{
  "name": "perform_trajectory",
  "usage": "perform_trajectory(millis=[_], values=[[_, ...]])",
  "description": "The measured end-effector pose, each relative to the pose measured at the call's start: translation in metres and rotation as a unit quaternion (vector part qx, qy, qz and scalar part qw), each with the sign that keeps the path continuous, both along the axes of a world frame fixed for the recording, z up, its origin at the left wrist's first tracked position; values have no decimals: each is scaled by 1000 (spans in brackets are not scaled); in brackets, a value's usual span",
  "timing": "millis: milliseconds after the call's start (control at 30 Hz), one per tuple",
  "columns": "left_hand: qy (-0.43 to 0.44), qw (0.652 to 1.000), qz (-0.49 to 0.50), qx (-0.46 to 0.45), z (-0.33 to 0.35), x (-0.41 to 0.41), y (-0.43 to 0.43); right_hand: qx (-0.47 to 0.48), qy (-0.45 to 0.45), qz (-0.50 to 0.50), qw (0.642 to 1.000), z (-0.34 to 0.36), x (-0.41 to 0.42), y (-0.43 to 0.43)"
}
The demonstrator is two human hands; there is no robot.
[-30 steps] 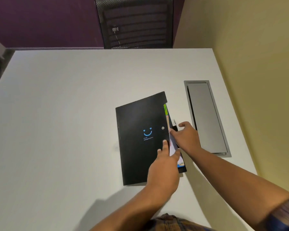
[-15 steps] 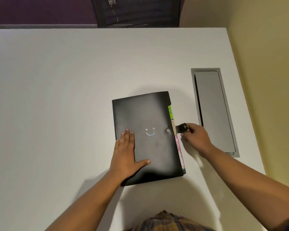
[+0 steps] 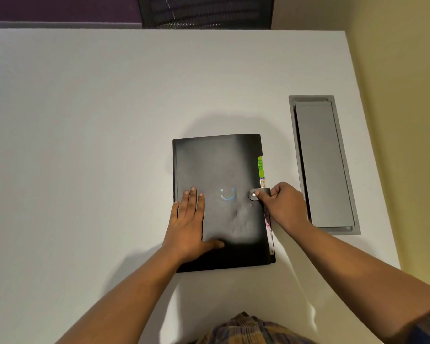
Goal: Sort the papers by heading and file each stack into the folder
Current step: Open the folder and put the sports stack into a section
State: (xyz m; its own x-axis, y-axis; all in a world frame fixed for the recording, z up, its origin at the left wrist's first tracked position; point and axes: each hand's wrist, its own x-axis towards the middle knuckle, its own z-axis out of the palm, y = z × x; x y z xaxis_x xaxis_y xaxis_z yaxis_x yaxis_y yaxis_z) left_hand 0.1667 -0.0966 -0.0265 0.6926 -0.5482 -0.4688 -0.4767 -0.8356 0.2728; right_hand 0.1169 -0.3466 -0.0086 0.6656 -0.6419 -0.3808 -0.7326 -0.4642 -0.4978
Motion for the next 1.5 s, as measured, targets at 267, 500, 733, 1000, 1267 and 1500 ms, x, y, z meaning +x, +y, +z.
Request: perform_trajectory(millis=[267, 500, 733, 1000, 1267, 1500], values=[[-5, 1000, 3, -3, -1, -1, -1, -37, 33, 37, 998, 3, -1, 5], [-7, 1000, 2, -13, -6, -1, 1, -32, 88, 30, 995, -1, 5, 3], [-14, 1000, 0, -21, -5, -1, 3, -24, 126, 39, 991, 1, 13, -6], [-25, 999, -13, -43, 10, -11, 17, -58, 64, 89, 992, 9, -34, 13], [-79, 994, -21, -74, 25, -46, 46, -80, 65, 257, 961, 31, -100, 57], [-42, 993, -99, -39, 13, -81, 74, -161, 83, 342, 922, 33, -140, 96]])
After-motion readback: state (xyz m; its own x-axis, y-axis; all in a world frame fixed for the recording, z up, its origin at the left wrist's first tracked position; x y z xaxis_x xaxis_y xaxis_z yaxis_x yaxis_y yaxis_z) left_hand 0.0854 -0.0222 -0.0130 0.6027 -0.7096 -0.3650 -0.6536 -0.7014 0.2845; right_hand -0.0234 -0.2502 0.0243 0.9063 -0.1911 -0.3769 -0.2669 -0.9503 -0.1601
